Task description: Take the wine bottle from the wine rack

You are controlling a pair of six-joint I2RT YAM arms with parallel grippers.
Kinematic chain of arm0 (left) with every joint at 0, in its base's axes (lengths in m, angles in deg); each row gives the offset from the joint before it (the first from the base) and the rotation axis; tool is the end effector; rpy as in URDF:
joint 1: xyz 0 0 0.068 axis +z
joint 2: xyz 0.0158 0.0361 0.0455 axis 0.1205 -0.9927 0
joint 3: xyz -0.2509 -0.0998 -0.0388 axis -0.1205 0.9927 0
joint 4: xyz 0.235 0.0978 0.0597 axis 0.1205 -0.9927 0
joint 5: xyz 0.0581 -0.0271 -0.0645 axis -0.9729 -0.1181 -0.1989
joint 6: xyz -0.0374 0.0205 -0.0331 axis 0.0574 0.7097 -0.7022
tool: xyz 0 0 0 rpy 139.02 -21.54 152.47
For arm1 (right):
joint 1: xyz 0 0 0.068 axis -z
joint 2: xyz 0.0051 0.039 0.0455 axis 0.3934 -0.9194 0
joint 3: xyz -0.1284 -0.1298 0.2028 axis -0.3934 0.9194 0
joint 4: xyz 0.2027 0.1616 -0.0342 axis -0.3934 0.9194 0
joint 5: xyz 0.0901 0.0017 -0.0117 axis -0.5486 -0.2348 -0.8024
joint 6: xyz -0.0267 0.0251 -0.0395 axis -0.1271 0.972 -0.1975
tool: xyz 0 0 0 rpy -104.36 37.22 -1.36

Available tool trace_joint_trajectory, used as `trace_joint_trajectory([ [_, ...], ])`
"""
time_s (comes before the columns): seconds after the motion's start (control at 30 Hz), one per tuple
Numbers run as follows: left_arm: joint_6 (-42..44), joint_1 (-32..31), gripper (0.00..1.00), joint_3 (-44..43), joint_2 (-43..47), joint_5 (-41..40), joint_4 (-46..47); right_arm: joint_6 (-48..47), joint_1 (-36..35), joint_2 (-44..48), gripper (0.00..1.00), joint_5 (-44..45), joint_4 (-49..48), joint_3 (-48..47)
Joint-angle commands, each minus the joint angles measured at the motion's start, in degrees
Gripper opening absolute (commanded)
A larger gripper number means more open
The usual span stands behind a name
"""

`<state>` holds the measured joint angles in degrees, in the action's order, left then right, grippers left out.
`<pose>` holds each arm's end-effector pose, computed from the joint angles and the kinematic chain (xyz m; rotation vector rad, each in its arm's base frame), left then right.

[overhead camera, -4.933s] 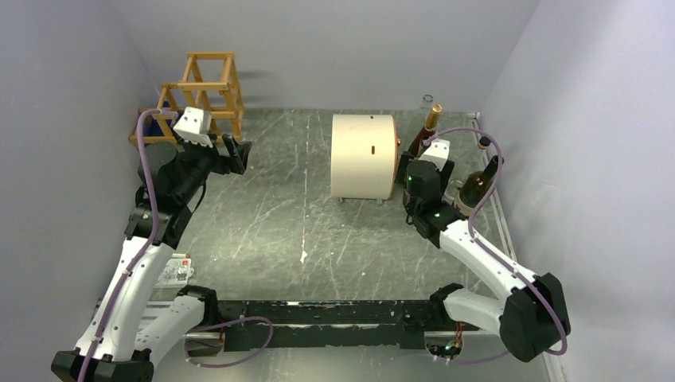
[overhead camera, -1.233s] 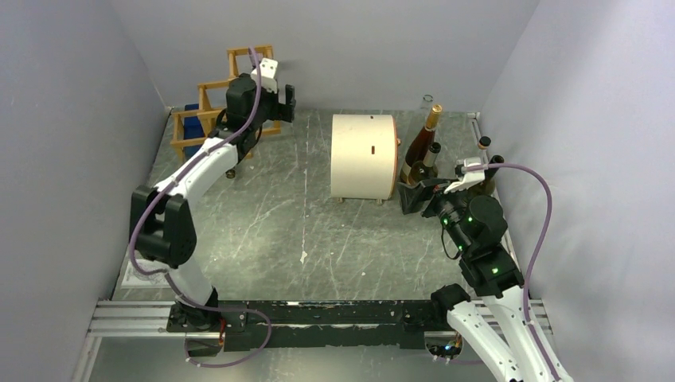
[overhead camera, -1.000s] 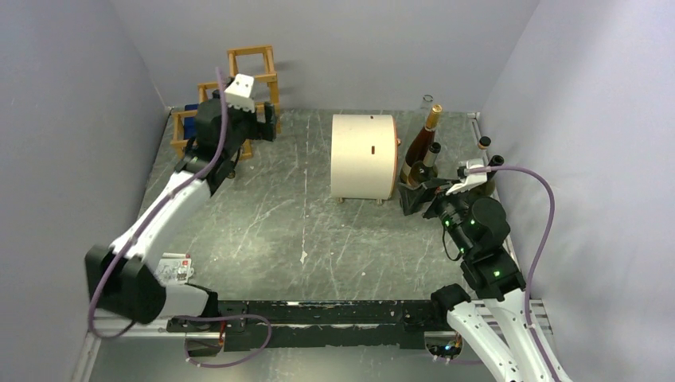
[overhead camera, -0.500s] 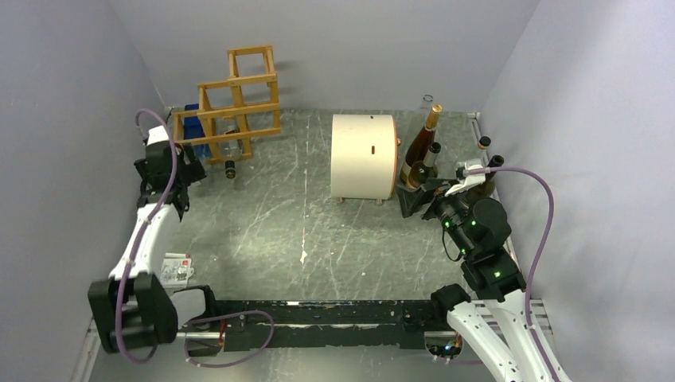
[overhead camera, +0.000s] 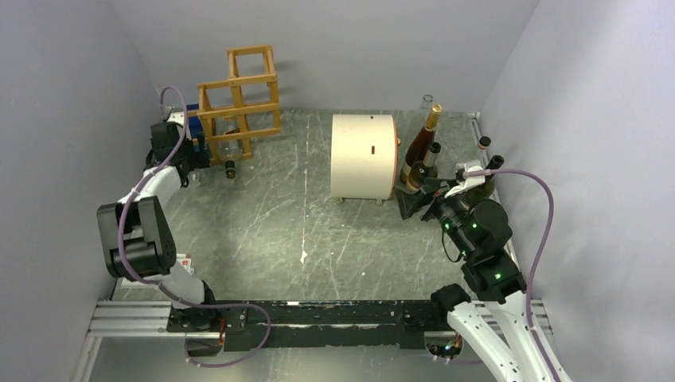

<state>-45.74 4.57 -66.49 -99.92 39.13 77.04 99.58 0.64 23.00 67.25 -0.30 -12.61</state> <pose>0.3463 0.0736 0.2294 -0.2405 2.1731 0.2259 0.1080 0.0470 0.3504 -0.1860 1.5975 0.5249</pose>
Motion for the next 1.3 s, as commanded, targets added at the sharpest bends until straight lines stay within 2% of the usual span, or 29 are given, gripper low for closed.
trace_joint_trajectory([
  [0.0,6.51,1.44,0.95,-3.62,-4.75,7.60,3.12,-0.23,-0.55,0.43,1.00,0.33,-1.10,0.36],
  [0.23,9.17,1.97,0.97,-5.95,-8.95,13.48,3.41,-0.17,-0.68,-0.88,1.00,0.19,-1.57,0.58],
  [0.33,8.99,1.98,0.87,-6.35,-10.41,14.65,4.28,-0.30,-0.69,-1.40,1.00,0.26,-1.62,0.48],
  [0.47,8.85,2.01,0.84,-5.70,-11.96,14.11,5.65,-0.51,-0.73,-1.76,1.00,0.73,-1.11,-0.02],
  [0.63,8.80,2.05,0.76,-4.42,-12.19,12.58,7.53,-0.58,-0.79,-1.76,1.00,0.96,-0.90,-0.12],
  [0.93,4.39,2.09,0.46,3.29,-6.10,8.18,10.26,-0.33,-0.78,-1.37,1.00,0.47,-1.95,0.63],
  [1.17,-1.52,2.05,0.27,7.17,0.16,9.40,6.09,-0.18,-0.77,-0.67,1.00,-0.56,-2.48,0.90],
  [1.27,-4.38,2.05,0.17,7.57,3.25,8.66,1.46,-0.06,-0.77,-0.27,1.00,-0.73,-2.57,1.06],
])
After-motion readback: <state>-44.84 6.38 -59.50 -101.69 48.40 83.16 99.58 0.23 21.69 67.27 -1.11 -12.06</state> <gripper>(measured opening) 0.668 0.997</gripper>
